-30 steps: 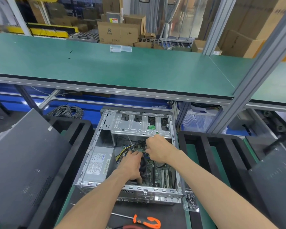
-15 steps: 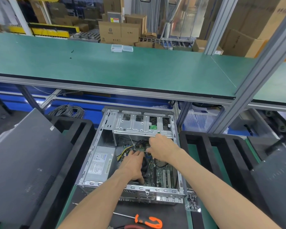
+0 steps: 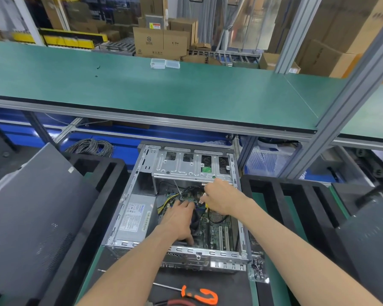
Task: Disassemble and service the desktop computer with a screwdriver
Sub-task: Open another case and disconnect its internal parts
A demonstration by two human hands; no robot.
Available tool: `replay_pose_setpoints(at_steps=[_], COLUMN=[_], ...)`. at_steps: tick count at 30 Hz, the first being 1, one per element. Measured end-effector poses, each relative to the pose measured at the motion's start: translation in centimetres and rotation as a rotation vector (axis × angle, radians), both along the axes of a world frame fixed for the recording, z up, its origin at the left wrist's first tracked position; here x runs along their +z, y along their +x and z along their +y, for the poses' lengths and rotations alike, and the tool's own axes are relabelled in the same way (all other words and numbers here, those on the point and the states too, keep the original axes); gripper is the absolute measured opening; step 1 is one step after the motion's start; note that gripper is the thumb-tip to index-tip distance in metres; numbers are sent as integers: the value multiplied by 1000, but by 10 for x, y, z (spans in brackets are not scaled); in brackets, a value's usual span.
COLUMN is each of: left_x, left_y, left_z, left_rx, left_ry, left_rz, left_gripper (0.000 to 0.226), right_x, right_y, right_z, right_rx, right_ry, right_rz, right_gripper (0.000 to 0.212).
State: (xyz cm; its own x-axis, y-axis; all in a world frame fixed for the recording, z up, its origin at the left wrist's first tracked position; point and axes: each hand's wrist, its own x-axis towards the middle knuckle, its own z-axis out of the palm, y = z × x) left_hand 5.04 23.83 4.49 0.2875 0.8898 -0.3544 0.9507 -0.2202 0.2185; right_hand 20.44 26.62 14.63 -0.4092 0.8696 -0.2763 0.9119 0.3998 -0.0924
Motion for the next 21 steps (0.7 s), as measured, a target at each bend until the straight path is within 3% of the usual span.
replay_pose_setpoints(at_steps=[2,4,8,11,14,16,21], left_x=[-1,-3,-5,-3,-1,0,-1], left_y=[0,0,-1,-1,0,1,0], left_z=[1,1,-1,-1,0,0,-1], left_rx=[-6,-5,0,1,11,14,13], left_ry=[9,11,3,1,-21,-18,-13], left_rz=[7,3,-11,-4,5,8,-10], left_gripper=[107,108,119,115,116,114,118], right_x=[-1,-2,1,-3,-3,-5,-8], right_y=[-1,-4,-5,-4,-10,-15,-27], right_z=[-5,-10,-11,-9,-6,-3,-10], right_rx=[58,187,358,244,23,-34,179], right_ry=[-22,-7,-2,33,66,53,31], right_rz=[13,11,26,87,20,7,-6], right_gripper=[28,11,20,26,38,35,18])
